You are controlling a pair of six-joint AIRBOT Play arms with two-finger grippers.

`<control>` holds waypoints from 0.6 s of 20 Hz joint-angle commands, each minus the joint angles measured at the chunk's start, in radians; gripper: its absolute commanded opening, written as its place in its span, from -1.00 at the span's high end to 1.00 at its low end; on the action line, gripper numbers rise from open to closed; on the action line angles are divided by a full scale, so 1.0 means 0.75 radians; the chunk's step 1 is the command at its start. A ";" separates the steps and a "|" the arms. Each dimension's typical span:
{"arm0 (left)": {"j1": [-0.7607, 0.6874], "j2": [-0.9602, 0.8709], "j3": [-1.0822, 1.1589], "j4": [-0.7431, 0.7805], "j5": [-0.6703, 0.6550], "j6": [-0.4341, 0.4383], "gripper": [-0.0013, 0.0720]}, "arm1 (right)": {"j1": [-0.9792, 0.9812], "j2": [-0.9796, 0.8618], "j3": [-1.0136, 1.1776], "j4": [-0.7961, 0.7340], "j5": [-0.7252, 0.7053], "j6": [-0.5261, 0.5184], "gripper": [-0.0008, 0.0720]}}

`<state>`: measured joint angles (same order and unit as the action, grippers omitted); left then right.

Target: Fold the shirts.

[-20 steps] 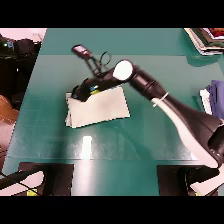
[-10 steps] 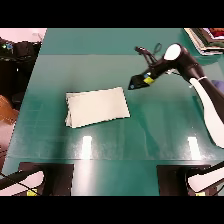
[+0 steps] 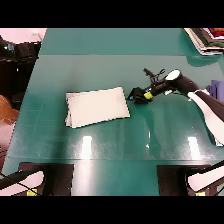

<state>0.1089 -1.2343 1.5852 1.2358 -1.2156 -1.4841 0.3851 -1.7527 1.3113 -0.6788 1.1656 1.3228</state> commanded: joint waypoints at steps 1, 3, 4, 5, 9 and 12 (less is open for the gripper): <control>-0.002 -0.003 -0.014 -0.035 0.002 0.000 0.89 | 0.084 -0.095 0.027 0.151 -0.030 -0.035 -0.78; -0.002 -0.003 -0.014 -0.051 -0.002 0.000 0.89 | 0.146 -0.188 0.136 0.222 -0.016 -0.035 -0.77; -0.002 -0.003 -0.014 -0.056 -0.006 0.000 0.89 | 0.173 -0.224 0.187 0.245 -0.014 -0.035 -0.65; -0.002 -0.003 -0.014 -0.056 -0.014 0.001 0.89 | 0.199 -0.256 0.239 0.254 -0.015 -0.035 -0.51; -0.002 -0.003 -0.014 -0.056 -0.066 0.002 0.89 | 0.251 -0.298 0.360 0.237 -0.021 -0.040 0.49; -0.052 -0.003 -0.014 -0.047 -0.090 0.041 0.90 | 0.210 -0.278 0.420 0.237 -0.009 -0.063 0.93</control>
<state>0.0959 -1.2362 1.5753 1.1984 -1.2606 -1.4715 0.5526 -1.9614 1.5764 -0.5144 1.1545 1.2873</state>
